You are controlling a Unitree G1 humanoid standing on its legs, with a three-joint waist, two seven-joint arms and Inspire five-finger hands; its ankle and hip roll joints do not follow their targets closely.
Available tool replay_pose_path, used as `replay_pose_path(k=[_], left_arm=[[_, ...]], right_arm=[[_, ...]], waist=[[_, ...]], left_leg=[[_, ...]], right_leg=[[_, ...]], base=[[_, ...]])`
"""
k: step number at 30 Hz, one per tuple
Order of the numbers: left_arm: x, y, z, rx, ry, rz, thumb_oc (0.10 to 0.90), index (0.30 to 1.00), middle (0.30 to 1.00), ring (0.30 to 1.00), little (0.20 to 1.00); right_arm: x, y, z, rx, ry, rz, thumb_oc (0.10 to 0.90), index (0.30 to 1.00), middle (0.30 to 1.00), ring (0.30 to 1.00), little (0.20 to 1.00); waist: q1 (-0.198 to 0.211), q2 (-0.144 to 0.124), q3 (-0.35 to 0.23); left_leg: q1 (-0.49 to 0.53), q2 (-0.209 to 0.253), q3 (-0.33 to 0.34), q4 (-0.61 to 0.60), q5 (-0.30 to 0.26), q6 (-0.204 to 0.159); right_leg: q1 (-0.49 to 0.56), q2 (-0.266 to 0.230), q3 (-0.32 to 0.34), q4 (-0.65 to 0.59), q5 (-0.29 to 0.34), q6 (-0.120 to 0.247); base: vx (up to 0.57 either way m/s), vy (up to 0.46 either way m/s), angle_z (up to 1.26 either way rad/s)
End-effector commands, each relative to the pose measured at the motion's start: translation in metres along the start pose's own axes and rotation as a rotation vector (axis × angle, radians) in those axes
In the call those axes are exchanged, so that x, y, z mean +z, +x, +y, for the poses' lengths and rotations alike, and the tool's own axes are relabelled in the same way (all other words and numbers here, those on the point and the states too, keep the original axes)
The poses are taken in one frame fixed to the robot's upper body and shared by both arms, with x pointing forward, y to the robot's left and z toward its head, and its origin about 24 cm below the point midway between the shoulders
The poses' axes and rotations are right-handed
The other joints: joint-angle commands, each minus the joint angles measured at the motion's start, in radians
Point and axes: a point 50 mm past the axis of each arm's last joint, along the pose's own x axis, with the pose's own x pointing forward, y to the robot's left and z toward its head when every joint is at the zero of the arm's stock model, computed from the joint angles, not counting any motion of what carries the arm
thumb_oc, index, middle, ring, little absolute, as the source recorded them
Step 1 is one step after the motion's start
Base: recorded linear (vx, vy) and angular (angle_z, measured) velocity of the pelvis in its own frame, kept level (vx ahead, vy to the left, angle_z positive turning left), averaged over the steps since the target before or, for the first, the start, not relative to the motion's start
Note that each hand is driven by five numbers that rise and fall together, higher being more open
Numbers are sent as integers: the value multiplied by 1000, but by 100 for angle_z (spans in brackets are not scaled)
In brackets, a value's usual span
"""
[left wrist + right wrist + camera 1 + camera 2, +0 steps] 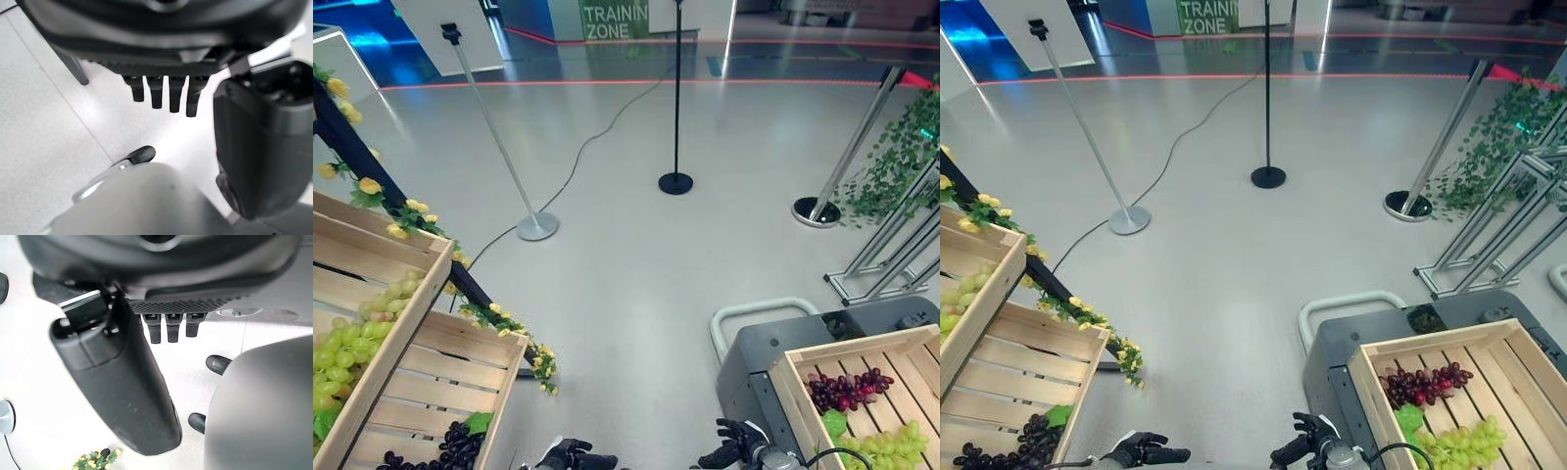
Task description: Pick up the fruits from the basket on one side to the basket on the other side
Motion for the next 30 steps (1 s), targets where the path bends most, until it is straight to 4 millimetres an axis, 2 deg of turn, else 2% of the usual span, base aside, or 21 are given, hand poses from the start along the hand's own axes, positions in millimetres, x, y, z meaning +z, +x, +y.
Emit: replay_pose_path(k=[1, 2, 4, 5, 6, 8, 9, 10, 11, 14, 17, 18, 19, 21, 22, 24, 27, 30], left_arm=[[51, 2, -4, 46, -50, -191, 800, 900, 900, 900, 900], [54, 2, -3, 76, -88, -222, 800, 900, 900, 900, 900], [54, 1, -1, 114, -140, -242, 800, 900, 900, 900, 900], [53, 0, 0, 121, -156, -245, 800, 900, 900, 900, 900], [51, 0, 1, 132, -186, -244, 800, 900, 900, 900, 900], [51, 0, 5, 149, -224, -250, 800, 900, 900, 900, 900], [52, 0, 5, 148, -220, -250, 800, 900, 900, 900, 900], [62, 1, 8, 151, -180, -269, 800, 900, 900, 900, 900], [68, 1, 7, 147, -147, -277, 800, 900, 900, 900, 900], [72, 1, 10, 160, -209, -282, 800, 900, 900, 900, 900], [72, 1, 16, 175, -229, -284, 800, 900, 900, 900, 900], [68, 1, 21, 194, -235, -275, 800, 900, 900, 900, 900], [64, 1, 24, 213, -250, -263, 800, 900, 900, 900, 900], [59, 1, 31, 251, -280, -248, 800, 900, 900, 900, 900], [57, 1, 37, 267, -292, -241, 800, 900, 900, 900, 900], [53, 1, 44, 285, -330, -222, 800, 900, 900, 900, 900], [53, 0, 43, 290, -380, -241, 800, 900, 900, 900, 900], [62, -3, 36, 294, -257, -312, 800, 900, 900, 900, 900]], right_arm=[[32, 3, -12, -58, -78, -127, 800, 900, 900, 900, 900], [31, 2, -15, -80, -122, -137, 800, 900, 900, 900, 900], [29, 1, -16, -96, -171, -145, 800, 900, 900, 900, 900], [29, 1, -17, -102, -177, -148, 800, 900, 900, 900, 900], [30, 0, -18, -107, -184, -160, 800, 900, 900, 900, 900], [42, 0, -17, -129, -174, -236, 800, 900, 900, 900, 900], [43, 0, -17, -135, -170, -248, 800, 900, 900, 900, 900], [57, -1, -21, -171, -163, -317, 800, 900, 900, 900, 900], [64, -3, -25, -212, -150, -361, 800, 900, 900, 900, 900], [74, -8, -34, -267, -97, -456, 800, 900, 900, 900, 900], [79, -13, -34, -272, -97, -528, 800, 900, 900, 900, 900], [87, -18, -34, -273, -87, -599, 800, 900, 900, 900, 900], [96, -20, -32, -262, -97, -655, 800, 900, 900, 900, 900], [117, -27, -30, -240, -89, -758, 800, 900, 900, 900, 900], [130, -32, -31, -229, -66, -831, 800, 900, 900, 900, 900], [152, -45, -30, -225, -63, -965, 800, 900, 900, 900, 900], [177, -66, -37, -286, 19, -1114, 800, 900, 900, 900, 900], [196, -92, -53, -374, 79, -1273, 800, 900, 900, 900, 900]], waist=[[-41, -51, 60], [-39, -61, 82], [-34, -67, 101], [-31, -66, 106], [-25, -64, 114], [-9, -56, 131], [-7, -56, 134], [-5, -61, 144], [-13, -59, 138], [-45, -45, 137], [-57, -42, 139], [-50, -43, 142], [-33, -46, 151], [-13, -53, 171], [-7, -60, 187], [-4, -67, 194], [-13, -77, 195], [-16, -89, 205]], left_leg=[[-51, -82, 31, 271, -117, 30], [-151, -81, 1, 459, -36, 2], [-217, -93, -40, 518, -13, 3], [-224, -93, -51, 509, -10, 3], [-225, -94, -77, 457, 1, 4], [-220, -90, -152, 242, 38, 2], [-219, -90, -158, 224, 41, 2], [-247, -108, -170, 195, 30, 15], [-244, -111, -157, 178, 15, 22], [-184, -109, -141, 127, -3, 32], [-173, -115, -134, 114, -10, 46], [-187, -108, -110, 124, -13, 48], [-188, -93, -70, 129, -11, 44], [-184, -67, -12, 130, -14, 40], [-174, -58, 8, 126, -21, 37], [-165, -35, 44, 119, -30, 27], [-188, -28, 53, 159, -41, 21], [-234, -21, 68, 218, -46, 10]], right_leg=[[-2, -43, 31, 66, 20, -4], [-3, -45, 27, 71, 27, -26], [-4, -47, 54, 78, 35, -27], [-2, -46, 65, 79, 36, -25], [3, -45, 91, 79, 37, -16], [7, -25, 174, 72, 37, 2], [8, -24, 181, 71, 37, 3], [0, -21, 223, 56, 39, 9], [-14, -31, 226, 51, 43, 17], [-70, -51, 215, 89, 41, 44], [-104, -51, 211, 122, 35, 47], [-132, -57, 163, 170, 13, 46], [-153, -82, 71, 215, 3, 58], [-185, -130, -23, 246, 31, 76], [-192, -142, -51, 222, 44, 85], [-169, -145, -56, 169, 45, 81], [-164, -136, -41, 151, 40, 74], [-165, -144, -58, 147, 41, 71]], base=[[23, -65, -23], [27, -47, -17], [65, 14, -18], [122, 111, -32], [156, 191, -60], [121, 208, -85], [0, 180, -100], [-40, 204, -91], [-38, 279, -109], [47, 223, -90], [18, 118, -98], [-83, 36, -69], [-123, 7, -47], [-132, -79, -100], [-88, -146, -117], [-7, -157, -72], [23, -141, -10], [-24, -88, 4]])
